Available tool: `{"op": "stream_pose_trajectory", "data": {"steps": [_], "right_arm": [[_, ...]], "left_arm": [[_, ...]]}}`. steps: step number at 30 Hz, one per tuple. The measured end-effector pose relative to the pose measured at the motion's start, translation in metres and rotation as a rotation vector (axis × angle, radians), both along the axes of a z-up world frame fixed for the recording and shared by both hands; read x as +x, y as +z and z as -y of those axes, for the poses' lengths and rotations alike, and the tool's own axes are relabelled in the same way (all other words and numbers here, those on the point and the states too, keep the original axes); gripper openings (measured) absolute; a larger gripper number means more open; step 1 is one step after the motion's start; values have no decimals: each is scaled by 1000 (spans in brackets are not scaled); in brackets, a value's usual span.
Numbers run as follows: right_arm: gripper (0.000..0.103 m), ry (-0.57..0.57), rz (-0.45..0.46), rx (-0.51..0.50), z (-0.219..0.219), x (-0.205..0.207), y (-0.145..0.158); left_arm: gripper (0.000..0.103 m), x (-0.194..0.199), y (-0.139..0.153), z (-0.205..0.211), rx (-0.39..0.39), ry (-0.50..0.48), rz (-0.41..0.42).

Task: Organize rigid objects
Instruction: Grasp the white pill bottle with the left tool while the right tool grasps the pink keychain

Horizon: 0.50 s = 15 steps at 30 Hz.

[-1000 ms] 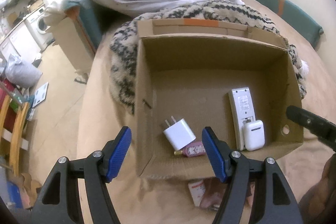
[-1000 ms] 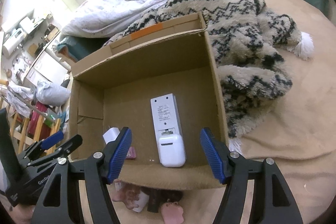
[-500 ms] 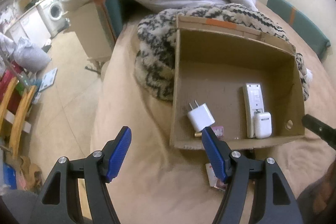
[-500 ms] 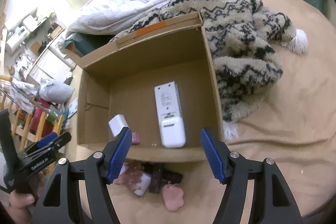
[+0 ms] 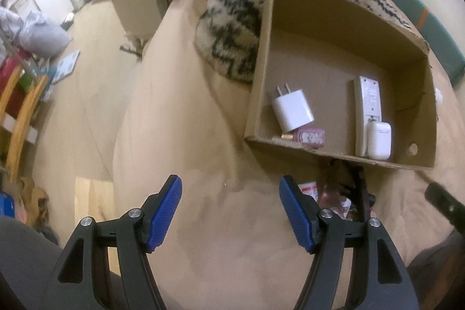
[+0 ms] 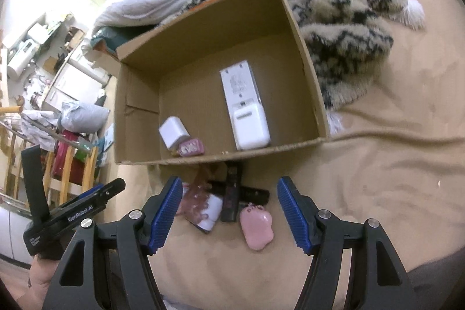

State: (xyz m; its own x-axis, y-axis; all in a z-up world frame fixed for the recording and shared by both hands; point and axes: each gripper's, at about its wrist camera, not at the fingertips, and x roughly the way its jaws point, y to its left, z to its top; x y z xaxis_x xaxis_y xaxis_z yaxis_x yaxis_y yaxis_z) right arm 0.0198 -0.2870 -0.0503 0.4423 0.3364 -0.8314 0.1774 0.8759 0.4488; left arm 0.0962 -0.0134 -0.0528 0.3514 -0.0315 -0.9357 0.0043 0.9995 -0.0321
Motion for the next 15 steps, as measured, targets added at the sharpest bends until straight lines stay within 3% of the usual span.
{"op": "stream_pose_trajectory", "data": {"steps": [5, 15], "right_arm": [[72, -20, -44, 15, 2, 3, -11], [72, -40, -77, 28, 7, 8, -21]], "left_arm": [[67, 6, -30, 11, -35, -15, -129], [66, 25, -69, 50, -96, -40, -255]]}}
